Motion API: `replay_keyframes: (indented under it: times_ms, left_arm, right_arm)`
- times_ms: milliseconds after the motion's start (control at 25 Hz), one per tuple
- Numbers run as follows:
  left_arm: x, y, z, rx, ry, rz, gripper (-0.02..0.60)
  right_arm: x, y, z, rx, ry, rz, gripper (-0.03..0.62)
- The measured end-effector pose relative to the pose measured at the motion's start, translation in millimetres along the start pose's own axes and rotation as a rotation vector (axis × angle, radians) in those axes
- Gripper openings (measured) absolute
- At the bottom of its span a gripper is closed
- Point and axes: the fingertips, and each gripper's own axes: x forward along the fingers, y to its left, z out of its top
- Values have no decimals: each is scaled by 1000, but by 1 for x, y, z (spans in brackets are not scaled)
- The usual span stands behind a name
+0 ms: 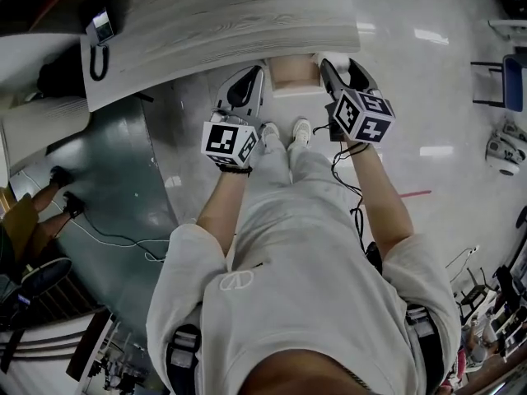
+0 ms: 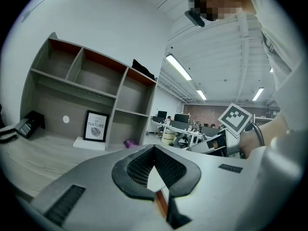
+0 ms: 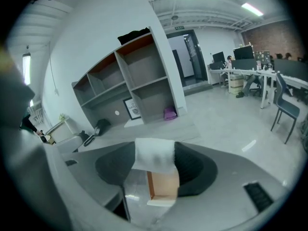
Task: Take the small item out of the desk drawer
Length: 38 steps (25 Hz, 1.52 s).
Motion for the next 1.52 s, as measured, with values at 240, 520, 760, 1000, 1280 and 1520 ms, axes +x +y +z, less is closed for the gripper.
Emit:
replay_keyframes:
  times_ms: [240, 520, 760, 1000, 1280, 1520]
  left_arm:
    - [-15, 11, 32, 33, -37, 48, -2]
    - [-29, 14, 66, 59, -90, 80, -2]
    - [-38, 8, 94, 89, -127, 95, -2]
    - [-48, 2, 132, 154, -147, 102, -2]
    - [-67, -2, 167, 186, -181, 85, -2]
    - [-83, -4, 194, 150, -194, 71, -2]
  right_arm:
    - [-29, 4, 35, -15, -73, 8, 255]
    - [-61, 5, 64, -41, -143, 4, 255]
    - [-87, 6, 90, -58, -208, 8, 255]
    - [-120, 7, 123, -58, -300, 20, 255]
    - [-158, 10, 152, -49, -405, 54, 255]
    - [-193, 0, 184, 6, -497, 75, 255]
